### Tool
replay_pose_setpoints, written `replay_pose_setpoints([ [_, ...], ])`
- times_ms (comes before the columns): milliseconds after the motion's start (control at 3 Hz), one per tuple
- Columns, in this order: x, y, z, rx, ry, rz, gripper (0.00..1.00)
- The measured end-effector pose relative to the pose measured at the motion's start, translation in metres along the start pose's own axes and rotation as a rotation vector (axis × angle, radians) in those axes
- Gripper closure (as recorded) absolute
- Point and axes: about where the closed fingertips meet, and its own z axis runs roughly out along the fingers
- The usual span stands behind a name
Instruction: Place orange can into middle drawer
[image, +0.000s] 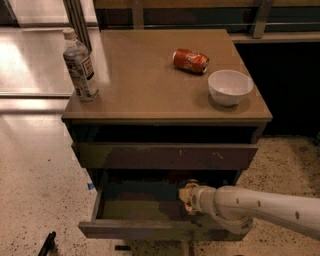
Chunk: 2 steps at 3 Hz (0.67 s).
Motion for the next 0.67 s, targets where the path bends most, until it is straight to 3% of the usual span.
replay_pose_setpoints([
  [667,0.0,0.0,0.0,0.0,0.0,0.0,0.11],
])
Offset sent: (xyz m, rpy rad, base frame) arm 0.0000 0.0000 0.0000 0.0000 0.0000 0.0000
